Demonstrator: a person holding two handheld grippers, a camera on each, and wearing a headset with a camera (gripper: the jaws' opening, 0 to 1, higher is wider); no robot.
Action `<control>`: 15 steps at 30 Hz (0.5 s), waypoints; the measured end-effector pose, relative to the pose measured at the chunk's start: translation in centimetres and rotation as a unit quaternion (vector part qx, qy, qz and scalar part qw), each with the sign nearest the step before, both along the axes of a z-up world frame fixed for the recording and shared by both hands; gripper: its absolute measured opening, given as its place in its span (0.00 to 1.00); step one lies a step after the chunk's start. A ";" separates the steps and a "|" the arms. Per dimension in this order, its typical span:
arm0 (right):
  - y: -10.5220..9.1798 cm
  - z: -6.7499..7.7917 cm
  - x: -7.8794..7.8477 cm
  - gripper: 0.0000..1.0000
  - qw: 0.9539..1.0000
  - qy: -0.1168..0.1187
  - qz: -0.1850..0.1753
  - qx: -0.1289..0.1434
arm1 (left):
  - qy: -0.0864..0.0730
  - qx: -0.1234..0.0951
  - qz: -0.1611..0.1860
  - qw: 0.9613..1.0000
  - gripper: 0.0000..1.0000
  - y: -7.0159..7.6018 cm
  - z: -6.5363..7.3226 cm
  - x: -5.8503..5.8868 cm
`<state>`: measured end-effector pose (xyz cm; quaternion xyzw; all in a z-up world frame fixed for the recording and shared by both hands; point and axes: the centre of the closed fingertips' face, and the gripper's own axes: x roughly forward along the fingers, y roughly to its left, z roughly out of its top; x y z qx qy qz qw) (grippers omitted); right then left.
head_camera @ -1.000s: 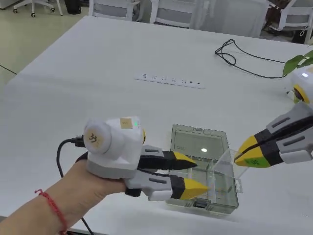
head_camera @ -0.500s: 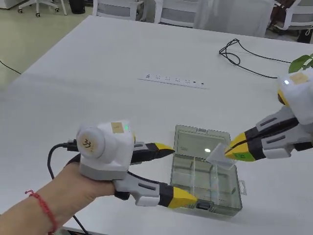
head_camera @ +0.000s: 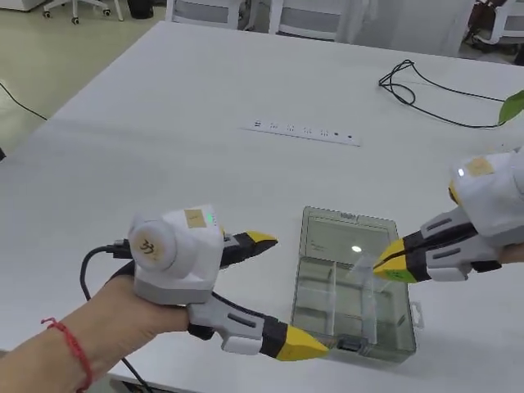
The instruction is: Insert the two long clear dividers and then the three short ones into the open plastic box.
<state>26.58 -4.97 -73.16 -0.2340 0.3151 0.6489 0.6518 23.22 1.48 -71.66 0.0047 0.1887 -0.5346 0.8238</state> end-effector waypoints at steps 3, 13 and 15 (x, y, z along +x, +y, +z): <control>0.1 -0.6 0.1 0.03 1.000 0.002 -0.006 0.002 | 0.003 0.002 0.001 1.000 1.00 0.1 -0.1 0.0; -0.1 -2.1 0.2 0.03 1.000 0.000 -0.009 -0.005 | 0.006 -0.003 0.010 1.000 1.00 0.3 -0.2 0.2; -0.2 -2.3 0.1 0.03 1.000 0.000 -0.007 -0.007 | 0.008 -0.005 0.009 1.000 0.99 0.3 -0.3 0.2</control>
